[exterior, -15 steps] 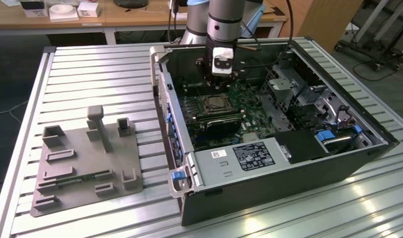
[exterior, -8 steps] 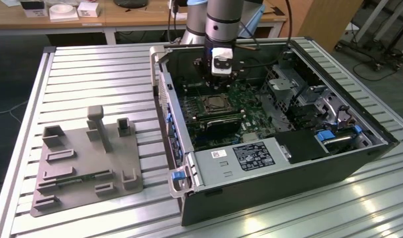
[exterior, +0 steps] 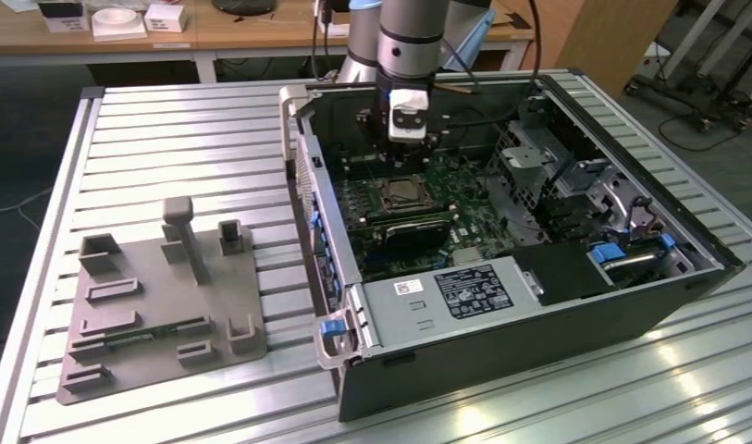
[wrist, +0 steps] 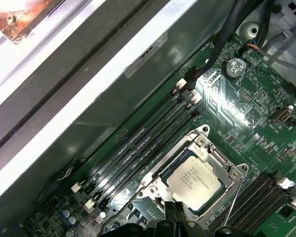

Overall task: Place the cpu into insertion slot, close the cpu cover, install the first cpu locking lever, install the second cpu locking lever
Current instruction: 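Install the first cpu locking lever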

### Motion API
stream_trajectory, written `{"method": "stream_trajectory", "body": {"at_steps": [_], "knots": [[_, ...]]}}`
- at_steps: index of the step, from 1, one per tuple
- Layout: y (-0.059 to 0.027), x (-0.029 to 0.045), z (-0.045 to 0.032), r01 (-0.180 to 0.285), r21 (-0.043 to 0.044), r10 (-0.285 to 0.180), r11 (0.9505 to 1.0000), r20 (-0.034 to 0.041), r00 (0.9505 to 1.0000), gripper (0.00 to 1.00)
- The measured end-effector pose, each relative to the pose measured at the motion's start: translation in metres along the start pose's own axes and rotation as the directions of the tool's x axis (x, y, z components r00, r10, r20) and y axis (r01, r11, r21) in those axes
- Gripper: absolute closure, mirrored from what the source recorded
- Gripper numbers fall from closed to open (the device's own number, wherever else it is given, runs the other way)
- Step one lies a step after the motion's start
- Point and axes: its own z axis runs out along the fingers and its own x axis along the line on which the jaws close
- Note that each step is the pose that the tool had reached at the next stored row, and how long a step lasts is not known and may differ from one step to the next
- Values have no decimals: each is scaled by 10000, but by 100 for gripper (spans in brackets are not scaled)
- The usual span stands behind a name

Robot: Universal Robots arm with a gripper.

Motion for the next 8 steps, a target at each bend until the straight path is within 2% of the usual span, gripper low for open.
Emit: {"method": "stream_trajectory", "body": {"at_steps": [2, 6, 8], "knots": [[-4, 4, 0, 84, -2, -84, 10000, -1, 10000, 90], [-5, 5, 4, 632, -23, -632, 9980, -10, 9980, 90], [-5, 5, 4, 719, -26, -719, 9974, -11, 9974, 90]]}}
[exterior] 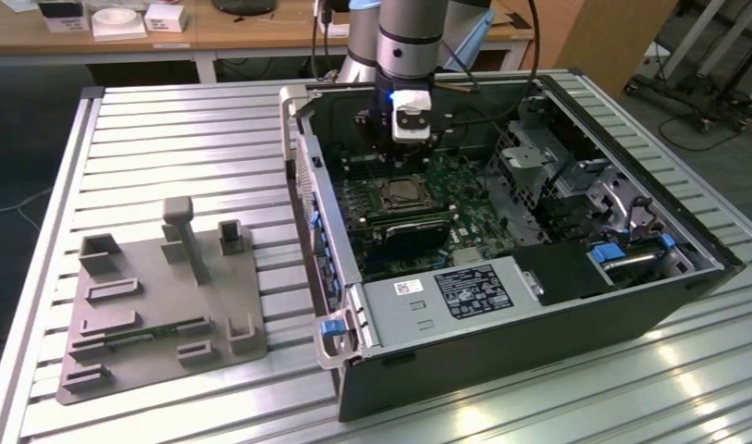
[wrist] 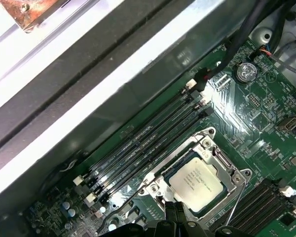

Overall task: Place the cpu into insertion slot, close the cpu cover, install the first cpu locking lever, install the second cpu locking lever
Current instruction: 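Install the first cpu locking lever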

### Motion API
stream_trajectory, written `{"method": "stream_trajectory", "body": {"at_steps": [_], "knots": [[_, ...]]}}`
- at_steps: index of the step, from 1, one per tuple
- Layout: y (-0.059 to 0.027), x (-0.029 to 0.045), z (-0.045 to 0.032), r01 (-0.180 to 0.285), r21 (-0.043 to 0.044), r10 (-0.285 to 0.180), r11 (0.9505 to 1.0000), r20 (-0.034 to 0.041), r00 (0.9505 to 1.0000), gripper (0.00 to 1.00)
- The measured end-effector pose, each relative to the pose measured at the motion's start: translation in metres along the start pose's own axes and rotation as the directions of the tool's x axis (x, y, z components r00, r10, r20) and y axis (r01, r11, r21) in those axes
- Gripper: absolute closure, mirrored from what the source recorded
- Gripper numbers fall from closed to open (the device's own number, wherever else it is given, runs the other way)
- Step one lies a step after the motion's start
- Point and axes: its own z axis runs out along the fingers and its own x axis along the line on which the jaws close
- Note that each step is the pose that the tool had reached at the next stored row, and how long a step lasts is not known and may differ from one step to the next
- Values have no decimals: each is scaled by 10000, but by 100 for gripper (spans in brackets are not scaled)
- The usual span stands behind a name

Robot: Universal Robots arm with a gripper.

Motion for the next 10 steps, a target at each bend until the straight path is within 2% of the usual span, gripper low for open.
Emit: {"method": "stream_trajectory", "body": {"at_steps": [5, 10], "knots": [[-10, 11, 0, 11, -2, -11, 10000, -1, 10000, 90], [-60, 68, -3, 269, -11, -269, 9996, -4, 9996, 90]]}}
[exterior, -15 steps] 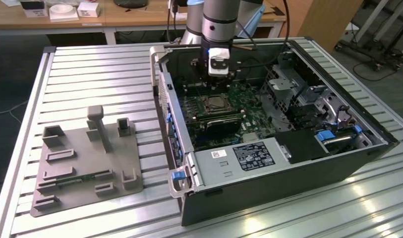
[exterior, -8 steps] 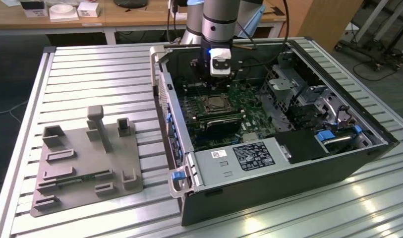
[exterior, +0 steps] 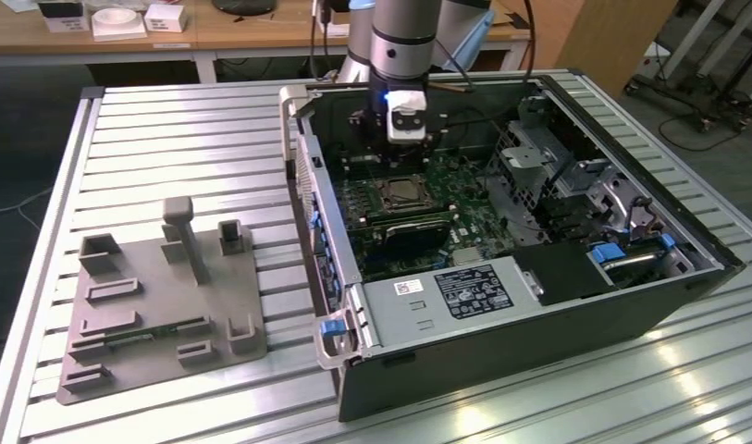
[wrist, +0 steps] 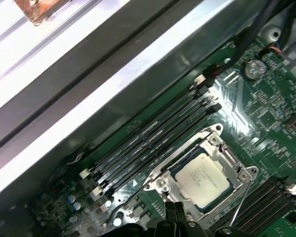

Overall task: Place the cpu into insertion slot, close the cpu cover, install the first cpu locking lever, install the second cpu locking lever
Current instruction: 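Install the first cpu locking lever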

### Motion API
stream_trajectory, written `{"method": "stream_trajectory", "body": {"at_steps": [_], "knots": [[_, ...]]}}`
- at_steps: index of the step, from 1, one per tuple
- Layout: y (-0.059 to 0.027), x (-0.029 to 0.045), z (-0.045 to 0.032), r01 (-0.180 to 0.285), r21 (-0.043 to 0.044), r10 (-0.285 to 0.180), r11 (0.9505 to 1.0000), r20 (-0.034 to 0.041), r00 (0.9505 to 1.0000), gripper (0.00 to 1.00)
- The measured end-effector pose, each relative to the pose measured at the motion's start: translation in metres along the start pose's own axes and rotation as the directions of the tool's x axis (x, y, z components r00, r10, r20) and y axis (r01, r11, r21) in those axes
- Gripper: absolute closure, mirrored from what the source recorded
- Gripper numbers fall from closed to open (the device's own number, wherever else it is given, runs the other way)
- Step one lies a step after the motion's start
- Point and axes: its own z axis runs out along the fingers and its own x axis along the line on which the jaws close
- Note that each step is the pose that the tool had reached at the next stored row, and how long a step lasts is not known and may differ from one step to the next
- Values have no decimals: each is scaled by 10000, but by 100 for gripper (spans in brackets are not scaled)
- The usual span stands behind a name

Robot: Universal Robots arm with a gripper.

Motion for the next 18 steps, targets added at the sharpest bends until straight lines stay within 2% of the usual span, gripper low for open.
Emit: {"method": "stream_trajectory", "body": {"at_steps": [14, 18], "knots": [[-204, 247, -13, 467, 12, -467, 9989, 15, 9989, 90], [-206, 250, -13, 1083, -12, -1083, 9941, 6, 9941, 90]]}}
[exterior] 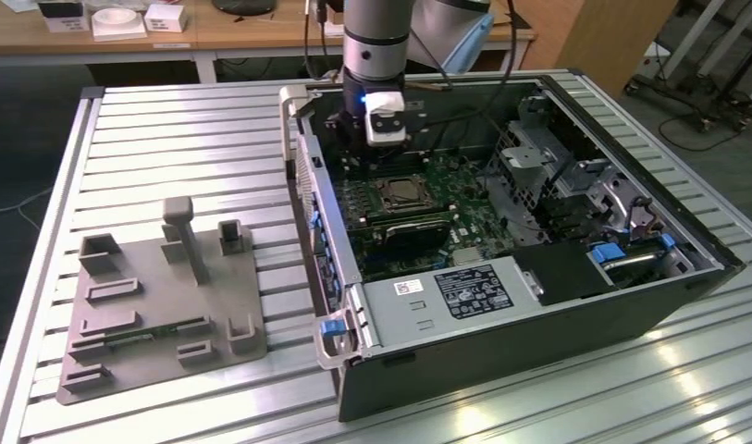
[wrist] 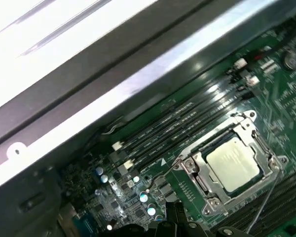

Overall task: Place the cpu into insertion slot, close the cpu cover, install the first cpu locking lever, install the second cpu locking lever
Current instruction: 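Install the first cpu locking lever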

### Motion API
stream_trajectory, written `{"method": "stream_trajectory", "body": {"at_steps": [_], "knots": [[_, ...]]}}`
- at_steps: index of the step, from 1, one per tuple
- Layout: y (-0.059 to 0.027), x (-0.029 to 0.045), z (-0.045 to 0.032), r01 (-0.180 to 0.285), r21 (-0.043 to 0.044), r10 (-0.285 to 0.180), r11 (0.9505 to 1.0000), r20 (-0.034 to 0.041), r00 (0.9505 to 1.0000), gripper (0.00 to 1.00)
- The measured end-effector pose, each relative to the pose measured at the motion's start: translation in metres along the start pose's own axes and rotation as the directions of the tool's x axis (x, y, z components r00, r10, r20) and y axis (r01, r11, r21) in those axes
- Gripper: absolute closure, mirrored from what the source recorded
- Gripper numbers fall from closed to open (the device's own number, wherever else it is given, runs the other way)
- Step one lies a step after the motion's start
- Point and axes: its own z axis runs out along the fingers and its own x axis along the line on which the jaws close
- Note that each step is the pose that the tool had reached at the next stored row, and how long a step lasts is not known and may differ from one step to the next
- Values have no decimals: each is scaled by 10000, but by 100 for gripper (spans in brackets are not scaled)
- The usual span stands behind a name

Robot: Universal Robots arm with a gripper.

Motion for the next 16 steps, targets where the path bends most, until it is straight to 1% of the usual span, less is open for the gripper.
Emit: {"method": "stream_trajectory", "body": {"at_steps": [3, 4, 16], "knots": [[0, 0, 0, 457, -18, -457, 9990, -6, 9990, 90], [0, 0, 0, 497, -20, -497, 9988, -6, 9988, 90], [-1, 1, 0, 522, -21, -522, 9986, -7, 9986, 90]]}}
